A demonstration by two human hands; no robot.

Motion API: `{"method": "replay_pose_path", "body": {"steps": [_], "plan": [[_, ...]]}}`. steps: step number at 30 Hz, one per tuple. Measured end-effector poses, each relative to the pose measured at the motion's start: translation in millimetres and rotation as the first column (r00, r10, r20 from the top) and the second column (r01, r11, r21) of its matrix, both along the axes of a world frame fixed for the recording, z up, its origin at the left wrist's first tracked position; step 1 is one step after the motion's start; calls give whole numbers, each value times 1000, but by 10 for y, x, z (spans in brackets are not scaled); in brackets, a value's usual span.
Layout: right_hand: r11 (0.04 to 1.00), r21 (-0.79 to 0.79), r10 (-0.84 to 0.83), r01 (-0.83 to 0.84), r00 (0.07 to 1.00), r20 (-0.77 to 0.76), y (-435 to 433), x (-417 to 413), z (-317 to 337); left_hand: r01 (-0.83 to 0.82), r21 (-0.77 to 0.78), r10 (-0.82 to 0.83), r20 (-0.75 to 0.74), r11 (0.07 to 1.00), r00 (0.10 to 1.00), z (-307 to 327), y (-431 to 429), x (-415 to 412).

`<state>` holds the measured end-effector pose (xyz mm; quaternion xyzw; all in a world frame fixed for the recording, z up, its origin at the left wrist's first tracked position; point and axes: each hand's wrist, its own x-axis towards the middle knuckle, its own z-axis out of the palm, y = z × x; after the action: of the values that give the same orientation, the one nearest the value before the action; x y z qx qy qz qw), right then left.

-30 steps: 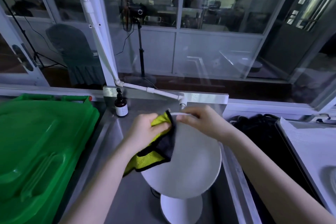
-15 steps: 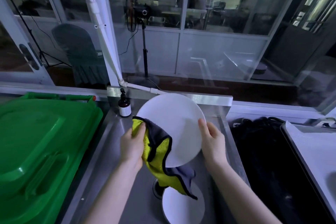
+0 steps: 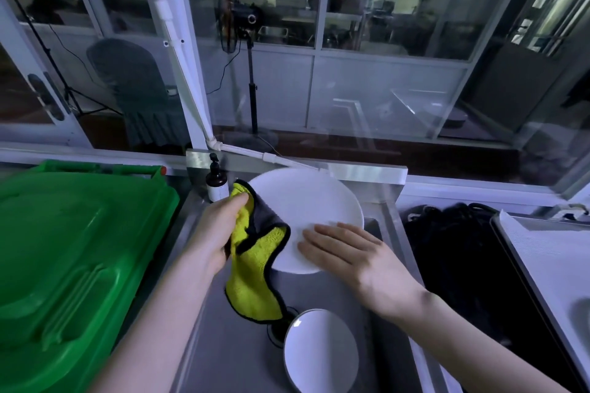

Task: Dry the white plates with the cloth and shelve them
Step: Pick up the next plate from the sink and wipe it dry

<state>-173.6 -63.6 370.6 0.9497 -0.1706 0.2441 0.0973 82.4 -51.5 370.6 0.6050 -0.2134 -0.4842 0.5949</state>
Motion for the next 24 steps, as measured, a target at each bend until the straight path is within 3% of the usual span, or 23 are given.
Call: {"method": "replay_pose_path", "body": {"steps": [2,4,6,8,11,13,15,16,18,24], "plan": [[982,185,-69,48,992,109,50,74,4,-53,-26,50,-94,998,994,-2,-19,70],[880,463,-232,109,948,219,91,157,50,-131,-72,123,-98,989,988,-41,-17,97],[680,720,-418,135,879,230,58,174,40,-189,-108,183,-60,976,981,-115,-1,62],[421,907,-536,-8,804,256,30,151,-15,-183,-130,193,69,975,979,-162,56,-60],[216,941,-635,-261,694,339,93,167,-80,-56,-180,119,362,982,924,-217,144,-376],[164,926,-645,-340,673,361,143,252,-99,179,-238,-6,586,955,811,-193,200,-638],[119,910,-687,-397,629,364,121,315,-83,414,-282,-26,799,865,600,-215,225,-809],[102,901,-705,-421,609,364,103,328,-65,479,-251,-7,881,841,474,-238,202,-841],[95,883,-703,-460,597,387,82,317,-39,503,-204,8,931,840,364,-215,127,-810],[108,886,-616,-451,669,416,133,253,-15,389,-257,14,848,885,530,-59,-132,-573]]}}
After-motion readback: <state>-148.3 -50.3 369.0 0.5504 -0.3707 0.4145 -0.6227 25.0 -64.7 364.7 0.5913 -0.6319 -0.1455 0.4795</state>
